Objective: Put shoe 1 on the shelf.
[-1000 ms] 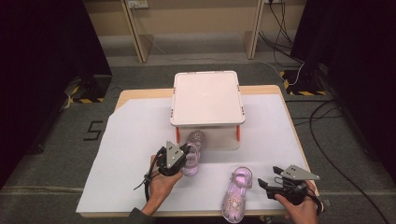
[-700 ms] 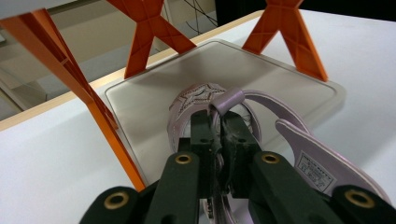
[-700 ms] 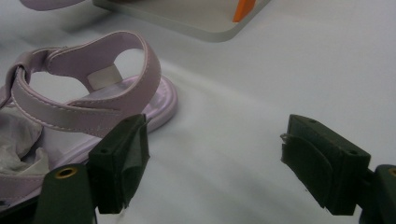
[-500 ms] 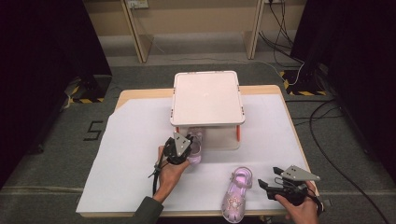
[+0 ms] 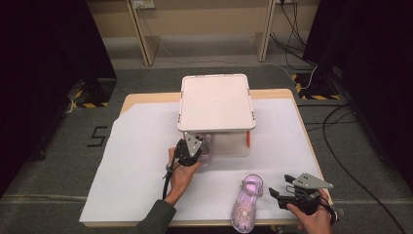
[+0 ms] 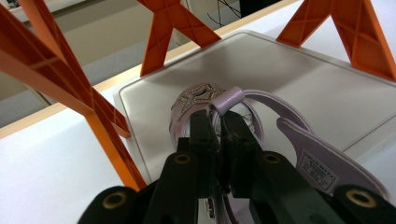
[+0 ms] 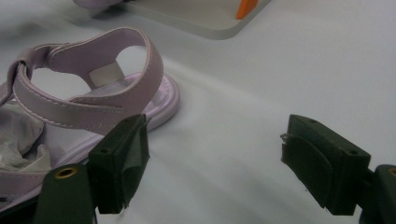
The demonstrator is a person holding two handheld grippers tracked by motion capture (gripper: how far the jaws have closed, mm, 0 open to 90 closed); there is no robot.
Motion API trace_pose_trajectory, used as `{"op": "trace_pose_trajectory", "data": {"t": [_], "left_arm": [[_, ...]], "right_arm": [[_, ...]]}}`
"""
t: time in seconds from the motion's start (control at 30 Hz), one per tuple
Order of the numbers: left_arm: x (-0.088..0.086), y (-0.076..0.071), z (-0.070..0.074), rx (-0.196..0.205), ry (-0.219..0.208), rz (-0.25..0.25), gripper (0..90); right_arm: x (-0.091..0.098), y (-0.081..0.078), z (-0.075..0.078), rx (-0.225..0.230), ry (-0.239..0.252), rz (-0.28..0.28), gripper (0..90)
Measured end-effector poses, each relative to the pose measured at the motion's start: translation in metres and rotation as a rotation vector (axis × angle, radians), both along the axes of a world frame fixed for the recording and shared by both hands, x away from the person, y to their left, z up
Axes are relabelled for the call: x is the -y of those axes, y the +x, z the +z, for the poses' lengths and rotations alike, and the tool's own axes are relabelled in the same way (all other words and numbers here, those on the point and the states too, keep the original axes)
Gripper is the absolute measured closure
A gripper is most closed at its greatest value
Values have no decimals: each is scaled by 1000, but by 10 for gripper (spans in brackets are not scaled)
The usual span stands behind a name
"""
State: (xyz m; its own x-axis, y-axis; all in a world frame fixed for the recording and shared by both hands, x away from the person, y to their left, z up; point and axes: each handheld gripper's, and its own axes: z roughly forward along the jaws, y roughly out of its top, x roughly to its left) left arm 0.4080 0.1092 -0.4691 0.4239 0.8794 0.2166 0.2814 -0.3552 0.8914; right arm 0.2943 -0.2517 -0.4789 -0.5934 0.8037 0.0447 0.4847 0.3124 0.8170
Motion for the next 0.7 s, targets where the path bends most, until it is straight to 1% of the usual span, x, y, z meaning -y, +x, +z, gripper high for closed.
{"op": "trace_pose_trajectory", "data": {"t": [0.07, 0.13, 0.17, 0.23, 0.27, 0.3, 0.33, 0.37, 0.4, 0.43, 0.47, 0.5, 0.53, 0.57, 0.6, 0.63, 0.67, 0.7], "left_arm": [[-1, -1, 1, -2, -8, -5, 797], [-2, -1, 1, -2, -12, -4, 729], [-4, -4, 5, 0, -27, -2, 677], [-6, -6, 7, 7, -33, 0, 665], [-10, -9, 11, 15, -42, 9, 611], [-11, -12, 13, 12, -53, 1, 588], [-11, -12, 13, 12, -53, 1, 571], [-16, -19, 18, 2, -71, -11, 552], [-17, -22, 19, -5, -86, -11, 532], [-17, -22, 19, -5, -86, -11, 507], [-22, -29, 22, -27, -117, -21, 480], [-22, -29, 22, -27, -117, -21, 469], [-25, -37, 23, -46, -140, -44, 454], [-25, -37, 23, -46, -140, -44, 439], [-27, -42, 24, -59, -148, -59, 439], [-28, -46, 24, -72, -160, -69, 415], [-32, -52, 23, -105, -205, -79, 375], [-34, -54, 22, -116, -219, -87, 367]], "right_arm": [[0, 0, 0, 0, 0, 1, 229], [0, 0, 0, -1, 0, 2, 229], [0, 0, 0, -3, 1, 2, 229], [0, 0, 0, -2, 0, 2, 229], [0, 0, 0, -3, 1, 2, 229], [0, 0, 0, -3, 0, 2, 229], [0, 0, 0, -3, 0, 2, 229], [-1, 0, 0, -2, 0, 3, 229], [-1, 0, 0, -3, 0, 3, 230], [-1, 0, 0, -3, 0, 3, 230], [-1, 0, -1, -3, -1, 2, 229], [-1, 0, -1, -3, -1, 2, 229], [-1, 0, 0, -1, -2, 2, 229], [-1, 0, 0, -1, -2, 2, 229], [-1, 0, 0, -2, -2, 1, 229], [-1, 0, 0, -1, -2, 2, 229], [-1, 0, 0, -2, -2, 1, 229], [-1, 0, 0, -2, -2, 1, 230]]}}
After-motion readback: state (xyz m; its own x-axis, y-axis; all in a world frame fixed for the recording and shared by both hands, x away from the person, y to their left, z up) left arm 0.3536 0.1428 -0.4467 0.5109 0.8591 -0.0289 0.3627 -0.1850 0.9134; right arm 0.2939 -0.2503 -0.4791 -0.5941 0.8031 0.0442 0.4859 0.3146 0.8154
